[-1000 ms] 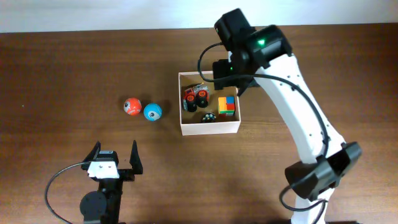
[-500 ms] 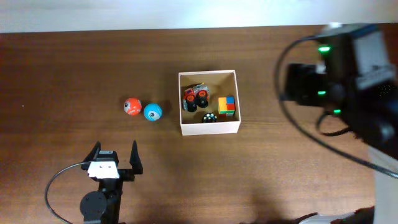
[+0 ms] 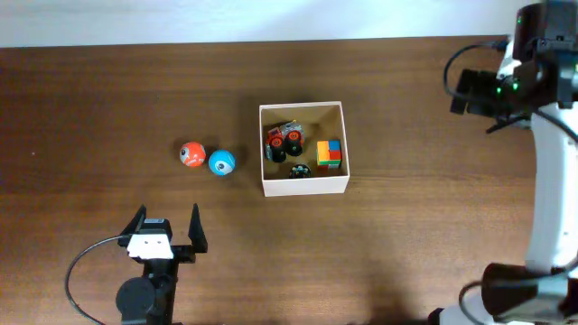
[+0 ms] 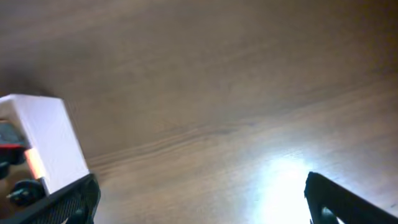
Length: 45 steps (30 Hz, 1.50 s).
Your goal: Pack container
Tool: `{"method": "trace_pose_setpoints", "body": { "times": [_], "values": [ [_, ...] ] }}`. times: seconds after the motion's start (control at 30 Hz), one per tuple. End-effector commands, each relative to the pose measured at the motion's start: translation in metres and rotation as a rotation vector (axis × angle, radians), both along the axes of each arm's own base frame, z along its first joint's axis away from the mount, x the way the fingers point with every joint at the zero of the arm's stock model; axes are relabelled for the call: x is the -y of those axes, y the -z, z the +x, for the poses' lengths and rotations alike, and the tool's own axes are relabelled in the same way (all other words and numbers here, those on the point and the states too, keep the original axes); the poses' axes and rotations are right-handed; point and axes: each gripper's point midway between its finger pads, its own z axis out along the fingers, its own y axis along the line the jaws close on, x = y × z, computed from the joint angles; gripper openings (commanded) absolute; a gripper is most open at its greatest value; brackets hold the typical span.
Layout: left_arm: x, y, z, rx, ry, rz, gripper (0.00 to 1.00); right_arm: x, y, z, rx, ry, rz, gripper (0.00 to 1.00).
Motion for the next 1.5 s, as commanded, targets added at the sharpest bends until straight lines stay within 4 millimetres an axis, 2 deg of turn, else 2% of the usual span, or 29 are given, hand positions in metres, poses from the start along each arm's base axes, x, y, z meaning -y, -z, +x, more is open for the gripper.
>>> {"method": "trace_pose_setpoints", "body": {
  "times": [0.0, 0.07, 0.2, 0.43, 0.57, 0.67, 1.47],
  "values": [
    [-0.002, 0.003, 0.000, -0.003, -0.009, 0.013, 0.99, -0.008, 0.045, 0.002, -0.088, -0.047, 0.064, 0.99],
    [-0.002, 0.003, 0.000, -0.003, -0.009, 0.013, 0.99, -0.013, 0.065, 0.004, -0.112, -0.059, 0.079, 0.99],
    [-0.002, 0.003, 0.000, -0.003, -0.009, 0.013, 0.99, -0.017, 0.091, 0.011, -0.113, -0.074, 0.073, 0.99],
    [-0.002, 0.003, 0.000, -0.003, -0.009, 0.013, 0.99, -0.010, 0.126, 0.021, -0.089, -0.079, 0.063, 0.99],
    [-0.002, 0.003, 0.000, -0.004, -0.009, 0.013, 0.99, -0.012, 0.139, 0.015, -0.115, -0.079, 0.068, 0.99],
    [-0.002, 0.003, 0.000, -0.003, -0.009, 0.012, 0.99, -0.012, 0.144, 0.012, -0.130, -0.078, 0.071, 0.99],
    [-0.002, 0.003, 0.000, -0.003, -0.009, 0.012, 0.99, -0.012, 0.144, 0.012, -0.130, -0.078, 0.071, 0.99]
  ]
}}
